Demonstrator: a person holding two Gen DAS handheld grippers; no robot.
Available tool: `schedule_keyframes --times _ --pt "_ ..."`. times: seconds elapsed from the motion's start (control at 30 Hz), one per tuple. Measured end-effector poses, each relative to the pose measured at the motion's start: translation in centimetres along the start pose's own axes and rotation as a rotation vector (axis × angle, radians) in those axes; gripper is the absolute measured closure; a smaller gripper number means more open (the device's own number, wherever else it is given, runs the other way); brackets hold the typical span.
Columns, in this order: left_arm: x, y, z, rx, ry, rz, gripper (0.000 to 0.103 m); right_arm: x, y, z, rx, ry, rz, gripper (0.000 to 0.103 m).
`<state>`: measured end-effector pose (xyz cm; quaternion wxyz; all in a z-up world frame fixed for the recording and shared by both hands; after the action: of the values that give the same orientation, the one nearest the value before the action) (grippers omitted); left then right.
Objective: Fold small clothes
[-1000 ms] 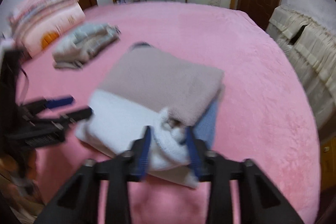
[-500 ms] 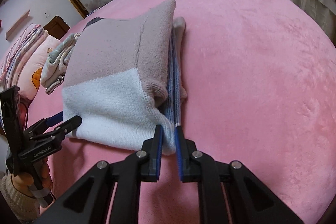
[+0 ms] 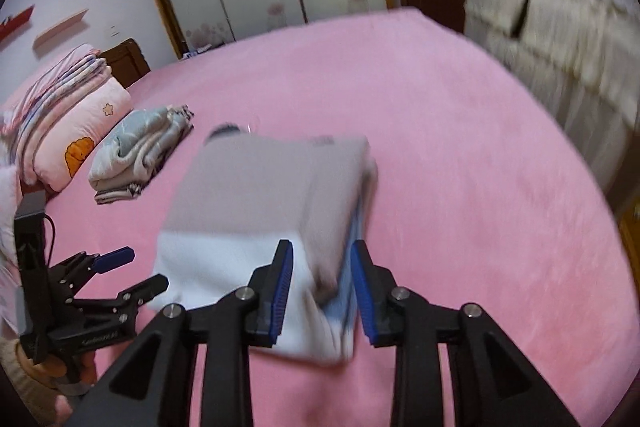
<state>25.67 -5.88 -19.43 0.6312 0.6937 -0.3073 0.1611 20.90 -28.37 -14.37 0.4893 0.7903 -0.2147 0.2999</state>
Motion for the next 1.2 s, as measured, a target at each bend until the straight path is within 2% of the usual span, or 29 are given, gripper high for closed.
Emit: schedule_keyframes --times 0.17,0.3,0.43,0.5,0.53,0.63,0.73,1.03,1.1,1.2 --pt "4.3 -0.8 0.1 -0.041 0.014 0.023 0.028 3.0 -4.3 -0.6 -0.034 0.043 -0.061 0.073" --pt "7.8 -3.7 -1.2 -0.045 0.06 0.023 0.028 4.5 -7.7 2.4 -0.076 -0.021 -0.102 0.071" --pt "9.8 -7.3 -2.2 -0.078 0.143 -0.017 0.028 5.3 -10.4 5.2 -0.052 -0.086 -0.115 0.071" --pt "9.7 -9.5 -1.9 -0.045 0.13 -0.055 0.028 4.6 -11.6 6.6 -0.124 -0.078 -0.148 0.071" --pt "9.4 -10.3 -1.8 -0.034 0.123 -0.069 0.028 4.1 -12.2 7.3 -0.133 -0.092 -0.165 0.072" --pt "8.5 -11.6 -1.8 -0.044 0.149 -0.089 0.026 3.1 -12.7 8.5 -0.11 -0.145 -0.166 0.072" --pt "8.3 -11.8 -1.9 -0.059 0.166 -0.086 0.026 3.0 -12.4 8.4 -0.106 -0.143 -0.155 0.071" --pt "8.5 -10.0 -2.0 -0.051 0.152 -0.09 0.024 3.8 -11.0 7.5 -0.131 -0.108 -0.155 0.07" --pt "8.5 -9.2 -2.3 -0.053 0.156 -0.08 0.017 4.0 -10.5 7.0 -0.131 -0.103 -0.152 0.069" --pt "8.5 -7.6 -2.6 -0.051 0.156 -0.061 0.013 4.3 -9.1 6.0 -0.111 -0.107 -0.136 0.069"
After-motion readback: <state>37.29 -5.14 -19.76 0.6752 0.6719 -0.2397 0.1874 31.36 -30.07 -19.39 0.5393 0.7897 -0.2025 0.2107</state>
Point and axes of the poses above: each gripper's, at about its wrist camera, not at the fingertips, and y roughly against the way its jaws point, z to its right, x to its top, the point moved 5 cm from there along -y, roughly the way its jaws point, and after that the axes turned 14 degrees about x, right-handed, at the moved point
